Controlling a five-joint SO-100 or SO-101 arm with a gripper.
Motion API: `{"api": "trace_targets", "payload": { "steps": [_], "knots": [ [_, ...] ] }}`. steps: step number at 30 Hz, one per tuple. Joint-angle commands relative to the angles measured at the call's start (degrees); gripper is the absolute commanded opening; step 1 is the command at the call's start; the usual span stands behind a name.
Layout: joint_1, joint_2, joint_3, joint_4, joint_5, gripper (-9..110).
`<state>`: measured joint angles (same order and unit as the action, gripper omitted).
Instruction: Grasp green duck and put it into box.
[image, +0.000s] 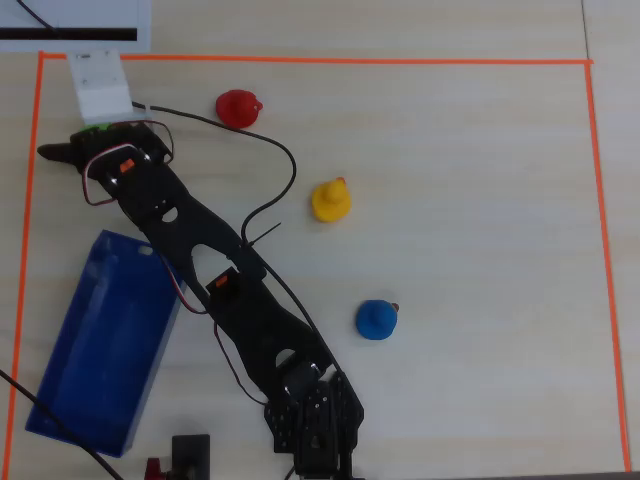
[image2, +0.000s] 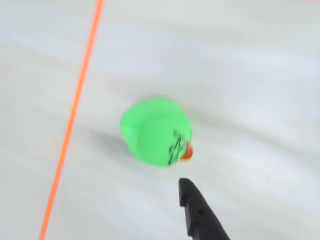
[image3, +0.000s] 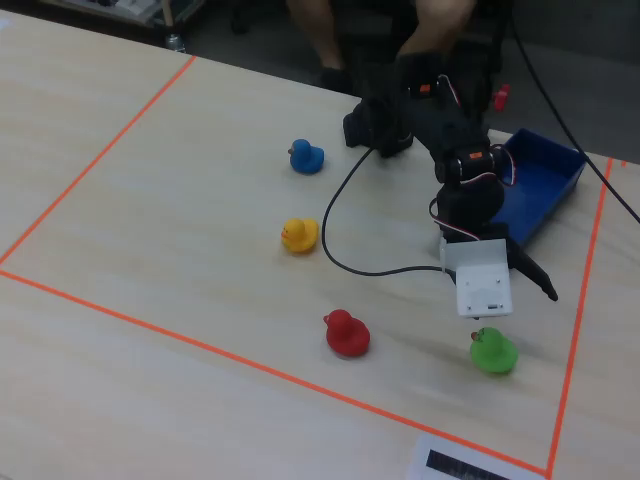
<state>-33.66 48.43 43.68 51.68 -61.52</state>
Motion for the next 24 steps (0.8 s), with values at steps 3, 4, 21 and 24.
{"api": "trace_targets", "payload": {
  "steps": [3,4,21,24],
  "knots": [
    [1.32,0.88,0.62,-6.42,-1.32,48],
    [1.32,0.88,1.05,-7.21,-1.58,48],
    [3.78,-1.14,8.17,-19.51,-5.19,47],
    [3.69,-1.85,8.70,-19.60,-5.19,47]
  ]
}}
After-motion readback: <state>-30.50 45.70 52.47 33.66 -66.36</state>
